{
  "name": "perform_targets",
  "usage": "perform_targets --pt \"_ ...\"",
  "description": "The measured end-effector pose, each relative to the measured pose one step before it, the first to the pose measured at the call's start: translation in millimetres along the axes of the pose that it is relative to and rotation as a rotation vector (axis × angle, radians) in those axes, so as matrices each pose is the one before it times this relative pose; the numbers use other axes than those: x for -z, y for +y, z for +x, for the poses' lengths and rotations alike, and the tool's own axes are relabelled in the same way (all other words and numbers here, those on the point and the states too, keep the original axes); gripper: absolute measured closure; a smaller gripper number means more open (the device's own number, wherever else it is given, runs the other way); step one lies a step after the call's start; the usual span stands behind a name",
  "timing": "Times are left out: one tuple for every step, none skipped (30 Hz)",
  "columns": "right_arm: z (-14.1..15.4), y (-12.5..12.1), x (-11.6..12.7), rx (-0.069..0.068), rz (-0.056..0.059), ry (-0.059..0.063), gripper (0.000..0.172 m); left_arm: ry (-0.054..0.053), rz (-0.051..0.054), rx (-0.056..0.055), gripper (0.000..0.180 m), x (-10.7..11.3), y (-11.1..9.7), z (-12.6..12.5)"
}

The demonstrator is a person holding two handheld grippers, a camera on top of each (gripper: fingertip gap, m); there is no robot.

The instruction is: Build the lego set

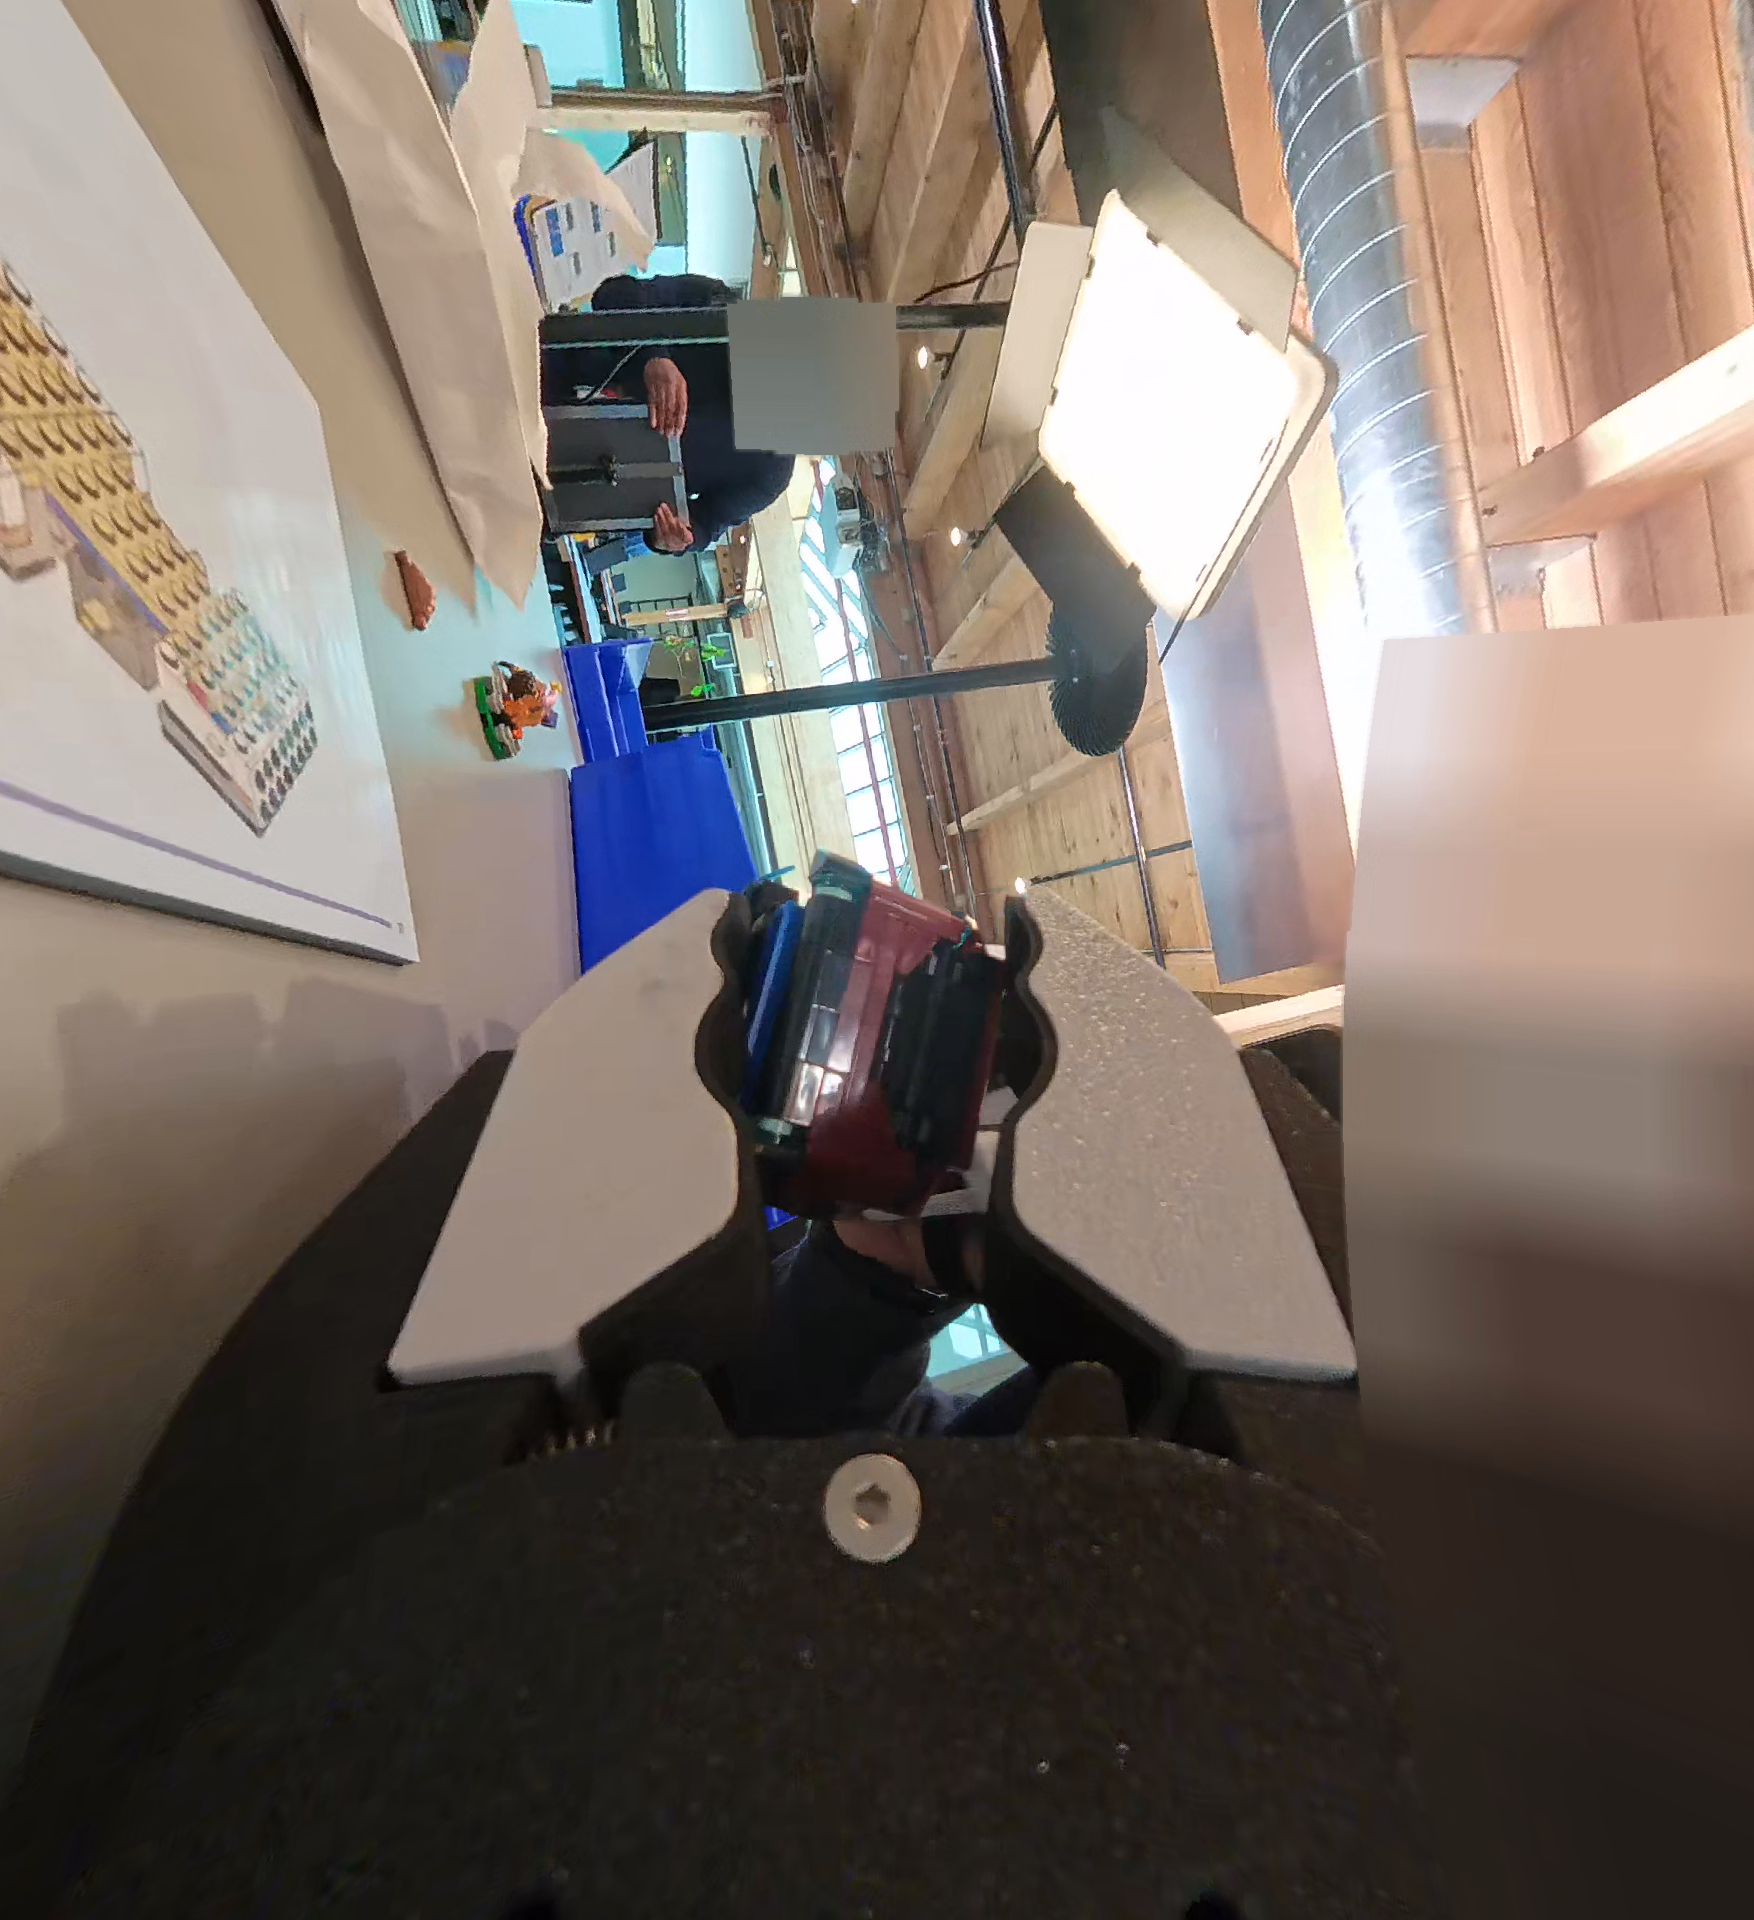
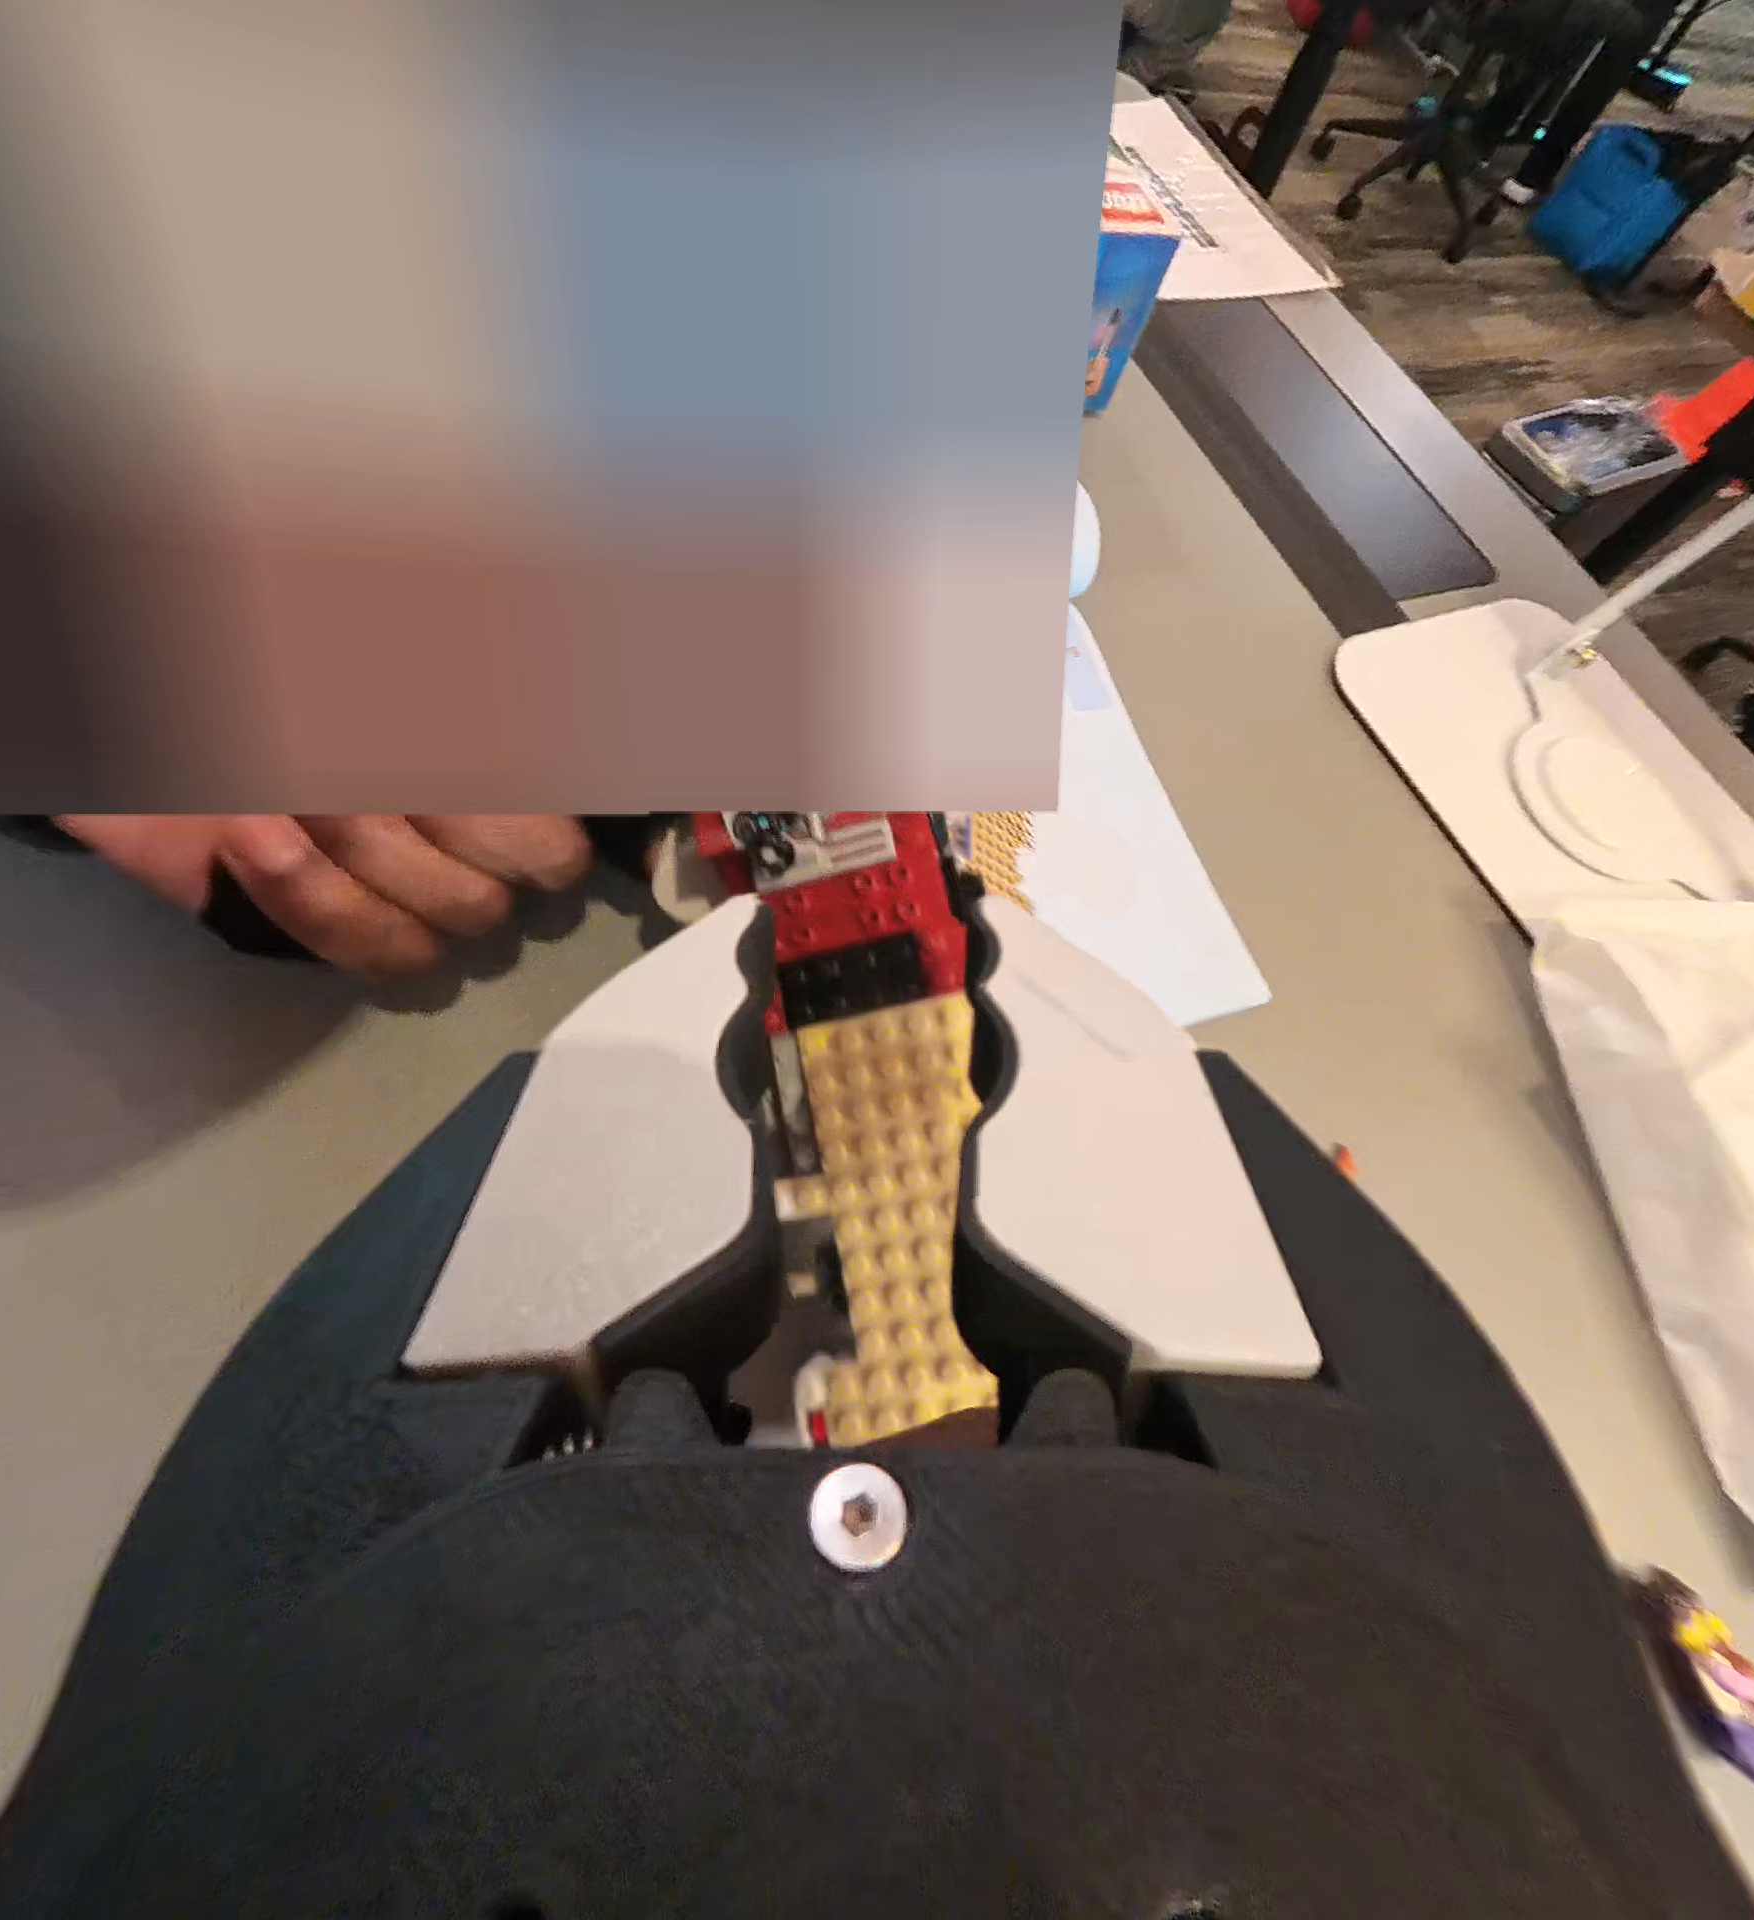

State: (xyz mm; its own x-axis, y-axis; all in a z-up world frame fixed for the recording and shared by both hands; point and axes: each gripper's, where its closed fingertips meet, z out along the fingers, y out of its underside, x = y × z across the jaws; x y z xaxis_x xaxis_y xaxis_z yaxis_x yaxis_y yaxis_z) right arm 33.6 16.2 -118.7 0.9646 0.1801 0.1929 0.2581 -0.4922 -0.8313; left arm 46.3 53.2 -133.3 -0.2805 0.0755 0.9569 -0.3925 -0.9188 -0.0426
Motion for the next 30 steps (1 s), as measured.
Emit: perform_targets --pt "2.41 4.16 0.39 0.0164 -0.0215 0.0102 0.131 0.0038 0.0052 0.0016 0.134 0.34 -2.05 1.38" --pt "0.65 4.07 -0.58 0.0175 -0.0229 0.005 0.125 -0.0021 0.0021 -0.0029 0.134 0.13 -1.38 0.51" --pt "-1.17 3.2 -1.51 0.0223 -0.0196 0.0029 0.119 -0.0088 -0.0005 -0.0086 0.134 -0.08 -0.53 -0.25" --pt "-3.26 2.78 -2.45 0.0274 -0.0178 -0.0008 0.114 -0.0129 -0.0005 -0.0097 0.134 -0.01 0.01 -1.03" --pt "-4.24 2.84 -3.39 0.0289 -0.0201 -0.0011 0.109 -0.0105 0.0006 -0.0063 0.134 -0.05 0.39 -0.95" --pt "-4.17 2.84 -4.03 0.0276 -0.0208 0.0015 0.105 -0.0059 -0.002 -0.0002 0.133 -0.15 0.78 -0.93" --pt "-2.42 2.7 -4.31 0.0247 -0.0207 0.0114 0.1 -0.0034 -0.0026 0.0074 0.133 -0.3 0.97 -0.72" --pt "-0.5 2.83 -4.51 0.0229 -0.0221 0.021 0.096 -0.0001 -0.0029 0.0098 0.133 -0.27 0.98 -0.53" --pt "0.39 3.21 -4.34 0.0211 -0.0244 0.0234 0.092 -0.0015 -0.0031 0.0092 0.134 -0.29 0.99 -0.67" --pt "1.36 3.02 -4.01 0.0181 -0.025 0.0265 0.09 -0.0058 -0.0062 0.0064 0.134 -0.35 1.51 -0.98" --pt "1.38 2.49 -3.46 0.0175 -0.0224 0.0249 0.088 -0.0073 -0.0105 -0.0004 0.133 -0.64 1.95 -0.99" --pt "0.13 2.21 -2.96 0.017 -0.021 0.015 0.088 -0.0053 -0.0107 -0.0024 0.134 -0.64 1.99 -0.45" --pt "-1.16 2.21 -2.77 0.0162 -0.0211 0.0063 0.088 -0.0003 -0.0088 0.0011 0.134 -0.7 1.97 0.17" --pt "-1.09 2.71 -2.75 0.0163 -0.0237 0.005 0.091 0.005 -0.007 0.004 0.133 -0.73 1.55 0.99" --pt "-1.09 2.82 -2.56 0.0169 -0.0219 0.0038 0.096 0.0074 -0.0081 0.0038 0.133 -0.86 1.58 1.32" --pt "-0.78 1.54 -1.86 0.0121 -0.012 0.0031 0.098 0.0006 -0.008 0.001 0.133 -0.79 1.41 0.65" --pt "0.05 1.39 -1.36 0.0027 -0.013 0.0014 0.098 -0.0093 -0.0033 -0.0098 0.133 -0.13 0.32 -0.77" --pt "-0.05 1.0 -0.71 0.0027 -0.0058 -0.0019 0.098 -0.0063 -0.0085 -0.0125 0.133 -0.35 0.57 -0.53" --pt "0.32 0.41 0.07 0.0001 0.0018 -0.0033 0.098 -0.0027 -0.0101 -0.0078 0.133 -0.52 0.37 -0.03" --pt "0.28 0.01 0.89 -0.0053 0.0064 -0.0096 0.098 0.0003 -0.0118 -0.0074 0.133 -0.73 0.38 0.29" --pt "0.51 -0.1 1.24 -0.0056 0.008 -0.0099 0.099 0.0027 -0.0143 -0.0089 0.133 -0.92 0.49 0.99" --pt "0.42 0.01 1.36 -0.0031 0.0075 -0.0088 0.099 0.0053 -0.0171 -0.0095 0.133 -0.99 0.43 1.77" --pt "0.55 0.38 0.95 -0.0063 0.0047 -0.0084 0.099 -0.0007 -0.022 -0.0143 0.133 -1.35 0.92 1.27" --pt "0.11 0.74 0.75 -0.006 0.0029 -0.0106 0.099 -0.0047 -0.0263 -0.0212 0.132 -1.42 1.44 1.06" --pt "0.27 0.32 0.85 -0.0047 0.0067 -0.0101 0.099 -0.011 -0.0288 -0.023 0.132 -1.56 1.69 0.43" --pt "0.16 0.24 0.96 -0.0077 0.0071 -0.0113 0.099 -0.0076 -0.0293 -0.0232 0.131 -1.39 1.71 0.78" --pt "0.54 0.65 0.76 -0.0084 0.0025 -0.008 0.099 -0.0061 -0.0349 -0.0195 0.128 -1.38 2.31 0.71" --pt "1.04 0.96 0.52 -0.004 0.0001 -0.0014 0.099 -0.0074 -0.0404 -0.0164 0.125 -1.35 3.0 0.28" --pt "1.22 0.93 0.28 -0.0013 -0.0024 0.002 0.099 -0.0061 -0.042 -0.0173 0.123 -1.2 3.33 0.25" --pt "1.04 1.23 0.07 0.0015 -0.0047 0.0031 0.099 -0.0122 -0.0388 -0.0184 0.122 -0.78 3.37 -0.76"
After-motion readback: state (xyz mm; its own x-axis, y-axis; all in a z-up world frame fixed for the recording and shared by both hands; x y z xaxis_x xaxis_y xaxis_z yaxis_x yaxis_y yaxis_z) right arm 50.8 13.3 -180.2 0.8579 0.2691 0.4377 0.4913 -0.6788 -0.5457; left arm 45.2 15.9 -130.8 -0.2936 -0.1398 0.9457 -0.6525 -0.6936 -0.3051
